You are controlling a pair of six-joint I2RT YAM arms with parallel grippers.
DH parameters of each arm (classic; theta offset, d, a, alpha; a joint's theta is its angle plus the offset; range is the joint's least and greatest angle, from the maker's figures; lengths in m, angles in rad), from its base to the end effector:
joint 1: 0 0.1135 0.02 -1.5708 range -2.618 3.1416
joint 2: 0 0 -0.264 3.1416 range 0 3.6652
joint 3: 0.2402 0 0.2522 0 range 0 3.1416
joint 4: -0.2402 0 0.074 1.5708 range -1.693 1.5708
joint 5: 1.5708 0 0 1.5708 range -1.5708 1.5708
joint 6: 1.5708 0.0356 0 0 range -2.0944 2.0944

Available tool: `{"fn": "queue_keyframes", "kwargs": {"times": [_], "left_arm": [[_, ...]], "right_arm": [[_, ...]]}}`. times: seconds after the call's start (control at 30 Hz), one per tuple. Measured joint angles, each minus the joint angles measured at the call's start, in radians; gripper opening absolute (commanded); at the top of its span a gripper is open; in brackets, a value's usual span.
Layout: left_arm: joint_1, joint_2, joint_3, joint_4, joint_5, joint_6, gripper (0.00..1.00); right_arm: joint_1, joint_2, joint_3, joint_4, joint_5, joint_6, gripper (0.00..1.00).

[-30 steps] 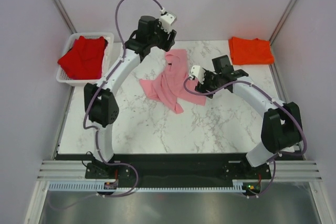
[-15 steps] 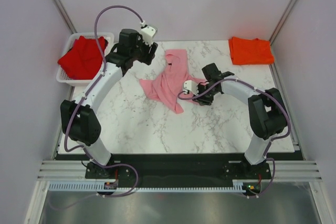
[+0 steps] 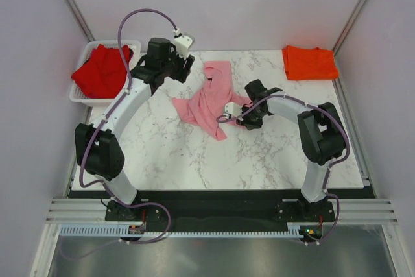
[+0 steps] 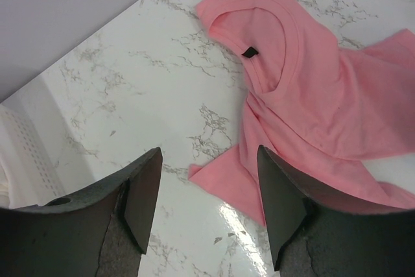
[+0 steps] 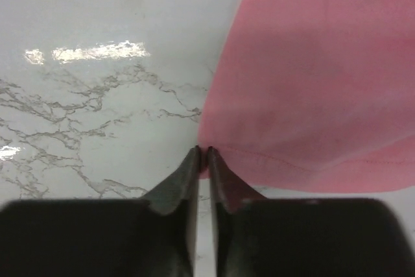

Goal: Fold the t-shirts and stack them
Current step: Flatten the tshirt out

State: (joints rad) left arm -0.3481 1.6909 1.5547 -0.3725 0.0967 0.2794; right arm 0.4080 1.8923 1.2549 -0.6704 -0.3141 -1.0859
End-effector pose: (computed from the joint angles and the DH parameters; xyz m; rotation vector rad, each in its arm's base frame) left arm 0.3730 -0.1390 0.3485 0.6979 1.9594 -0.1425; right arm 0.3298 0.1545 0.1623 -1.9290 1.9978 0.2925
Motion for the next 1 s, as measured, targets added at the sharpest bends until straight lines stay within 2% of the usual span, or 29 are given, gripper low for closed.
{"fn": "queue_keyframes", "kwargs": {"times": [0.07,0.3,0.43,0.53,0.63,0.77,0.87,1.0], "left_arm": [[0.0,-0.001,-0.006,0.001,-0.001,0.0,0.68],[0.0,-0.019,-0.077,-0.003,-0.004,0.008,0.65],[0.0,-0.051,-0.167,-0.025,-0.008,0.008,0.61],[0.002,-0.074,-0.271,-0.046,0.013,0.01,0.54],[0.004,-0.067,-0.329,-0.084,0.057,0.014,0.49],[0.005,-0.015,-0.328,-0.12,0.124,0.016,0.52],[0.004,0.039,-0.304,-0.148,0.187,0.016,0.58],[-0.009,0.089,-0.254,-0.194,0.28,0.016,0.59]], "right_arm": [[0.001,0.004,0.01,-0.003,0.003,0.006,0.0],[0.001,0.005,0.094,-0.058,-0.027,0.053,0.0],[0.001,-0.005,0.292,-0.084,-0.086,0.153,0.0],[0.0,-0.035,0.455,-0.025,-0.122,0.258,0.0],[-0.008,-0.074,0.541,0.073,-0.134,0.369,0.0],[-0.044,-0.07,0.629,0.182,-0.124,0.489,0.0],[-0.078,-0.031,0.673,0.218,-0.11,0.55,0.0],[-0.115,0.021,0.679,0.229,-0.089,0.607,0.0]]}}
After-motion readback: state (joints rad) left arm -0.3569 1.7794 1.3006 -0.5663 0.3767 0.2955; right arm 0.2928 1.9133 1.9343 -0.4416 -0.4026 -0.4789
